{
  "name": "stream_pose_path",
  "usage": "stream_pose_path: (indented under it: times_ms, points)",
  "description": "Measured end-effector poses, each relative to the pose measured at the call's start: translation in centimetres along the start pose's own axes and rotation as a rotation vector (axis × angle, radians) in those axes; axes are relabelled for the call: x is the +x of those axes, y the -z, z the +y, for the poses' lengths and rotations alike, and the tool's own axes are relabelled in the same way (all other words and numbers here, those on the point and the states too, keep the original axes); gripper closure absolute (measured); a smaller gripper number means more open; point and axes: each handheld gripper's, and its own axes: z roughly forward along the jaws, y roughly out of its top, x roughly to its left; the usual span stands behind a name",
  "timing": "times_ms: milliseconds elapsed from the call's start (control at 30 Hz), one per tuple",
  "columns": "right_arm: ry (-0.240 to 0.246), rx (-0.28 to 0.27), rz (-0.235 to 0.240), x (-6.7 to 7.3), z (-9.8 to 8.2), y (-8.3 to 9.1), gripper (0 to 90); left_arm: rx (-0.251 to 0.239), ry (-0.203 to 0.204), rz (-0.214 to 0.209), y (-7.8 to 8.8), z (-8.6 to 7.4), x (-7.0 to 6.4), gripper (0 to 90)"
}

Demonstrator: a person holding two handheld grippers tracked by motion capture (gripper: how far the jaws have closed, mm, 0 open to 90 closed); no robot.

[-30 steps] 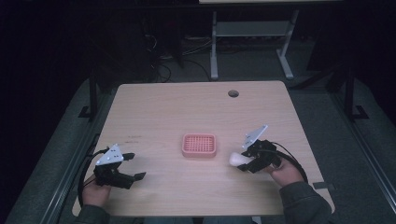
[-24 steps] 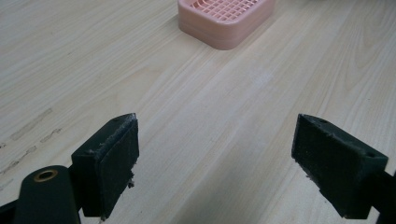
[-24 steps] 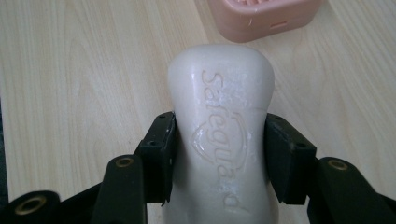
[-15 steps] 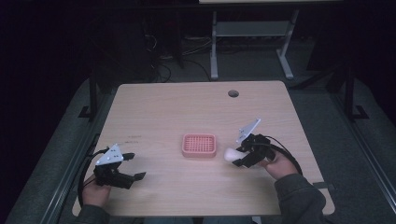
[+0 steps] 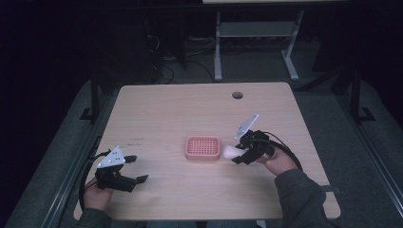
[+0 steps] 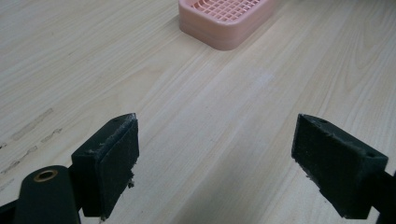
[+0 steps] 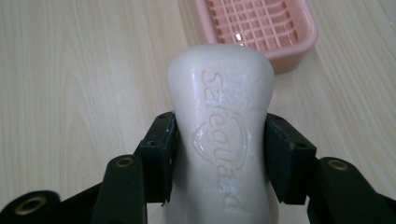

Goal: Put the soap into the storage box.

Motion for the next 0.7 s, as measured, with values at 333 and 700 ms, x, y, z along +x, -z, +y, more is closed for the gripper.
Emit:
stream_pose_path:
  times_ms: [333,700]
  points:
    - [0.031,0.018,0.015,-0.5,1.9,-0.9,48.3,-0.003,-0.001,0.000,0.0,0.0,0.0,14.8]
    - [0.034,0.024,0.035,-1.1,2.9,-1.6,48.3,-0.004,0.000,-0.001,0.0,0.0,0.0,14.8]
